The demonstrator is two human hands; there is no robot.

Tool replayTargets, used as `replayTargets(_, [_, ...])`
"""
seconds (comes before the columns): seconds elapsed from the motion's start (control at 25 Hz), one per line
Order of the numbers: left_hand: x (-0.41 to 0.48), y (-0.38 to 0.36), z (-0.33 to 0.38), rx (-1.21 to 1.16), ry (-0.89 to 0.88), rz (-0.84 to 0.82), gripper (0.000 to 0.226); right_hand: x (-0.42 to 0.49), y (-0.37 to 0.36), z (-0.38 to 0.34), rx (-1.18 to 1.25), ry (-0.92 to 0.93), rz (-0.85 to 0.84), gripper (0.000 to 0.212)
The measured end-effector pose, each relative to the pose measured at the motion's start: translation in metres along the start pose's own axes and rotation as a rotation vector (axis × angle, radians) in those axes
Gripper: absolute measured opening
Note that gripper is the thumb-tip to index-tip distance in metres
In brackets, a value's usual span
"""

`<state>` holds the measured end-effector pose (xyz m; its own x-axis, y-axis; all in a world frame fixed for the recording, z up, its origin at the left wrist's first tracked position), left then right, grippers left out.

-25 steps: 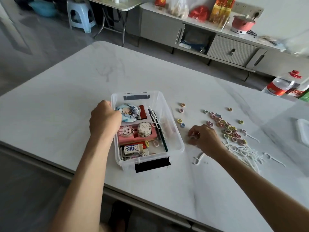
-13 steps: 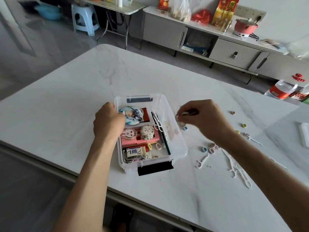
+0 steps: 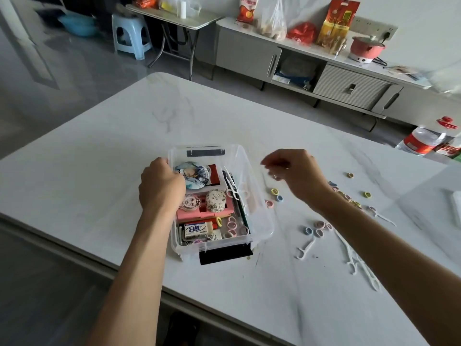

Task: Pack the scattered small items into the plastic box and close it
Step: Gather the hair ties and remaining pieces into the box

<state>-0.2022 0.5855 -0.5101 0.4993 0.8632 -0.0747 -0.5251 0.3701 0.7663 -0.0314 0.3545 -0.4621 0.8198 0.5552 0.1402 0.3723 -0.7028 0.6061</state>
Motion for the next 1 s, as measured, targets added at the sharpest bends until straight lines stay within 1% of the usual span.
replayTargets(0.04, [-0.001, 0.002, 0.0, 0.006, 0.005, 0.013, 0.029, 0.009, 0.005, 0.026, -0.082, -0.073, 0.012, 0.022])
replayTargets(0.08, [-0.002, 0.002, 0.0, 0.009, 0.003, 0.02, 0.029, 0.016, 0.005, 0.054, -0.202, -0.147, -0.023, 0.024])
replayTargets(0.12, [-0.002, 0.003, 0.0, 0.014, -0.003, 0.023, 0.029, 0.021, 0.0, 0.082, -0.301, -0.223, -0.084, 0.036])
replayTargets(0.16, [-0.002, 0.003, -0.001, 0.019, -0.007, 0.025, 0.03, 0.026, -0.003, 0.105, -0.343, -0.28, -0.133, 0.048])
replayTargets(0.2, [-0.002, 0.003, -0.001, 0.025, -0.011, 0.026, 0.03, 0.033, -0.006, 0.12, -0.348, -0.305, -0.151, 0.056])
replayTargets(0.28, [-0.001, 0.003, -0.001, 0.04, -0.016, 0.023, 0.031, 0.05, -0.01, 0.13, -0.344, -0.278, -0.163, 0.061])
replayTargets(0.32, [0.0, 0.002, 0.0, 0.047, -0.017, 0.019, 0.031, 0.057, -0.014, 0.131, -0.352, -0.249, -0.18, 0.058])
replayTargets(0.36, [0.001, 0.001, 0.001, 0.052, -0.016, 0.016, 0.031, 0.061, -0.019, 0.129, -0.381, -0.206, -0.195, 0.05])
replayTargets(0.44, [0.003, 0.001, 0.0, 0.051, -0.012, 0.016, 0.03, 0.057, -0.027, 0.121, -0.433, -0.104, -0.172, 0.033])
replayTargets(0.48, [0.003, 0.0, 0.001, 0.049, -0.009, 0.019, 0.03, 0.049, -0.031, 0.118, -0.429, -0.063, -0.156, 0.029])
replayTargets(0.64, [0.0, -0.004, 0.004, 0.056, -0.025, -0.011, 0.018, 0.006, -0.033, 0.106, -0.325, 0.087, -0.175, 0.03])
replayTargets(0.72, [-0.001, -0.004, 0.005, 0.055, -0.025, -0.014, 0.022, -0.009, -0.032, 0.104, -0.319, 0.108, -0.177, 0.029])
replayTargets(0.88, [-0.003, -0.004, 0.004, 0.025, -0.02, -0.031, 0.029, -0.02, -0.027, 0.094, -0.247, 0.077, -0.078, 0.012])
replayTargets(1.0, [-0.003, -0.003, 0.003, 0.01, 0.0, -0.023, 0.043, -0.021, -0.032, 0.084, -0.345, 0.116, -0.088, 0.009])
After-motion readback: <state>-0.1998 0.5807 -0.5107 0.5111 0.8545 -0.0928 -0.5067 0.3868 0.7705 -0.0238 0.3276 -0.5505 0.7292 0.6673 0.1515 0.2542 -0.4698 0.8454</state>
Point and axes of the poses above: each hand's wrist, its own x-axis towards the middle knuckle, its own y-axis out of the back of the hand, z = x × y, the point moved 9 cm from there along x, towards the middle knuckle, and after that the axes turned 7 degrees about x, right-handed, at the moved point
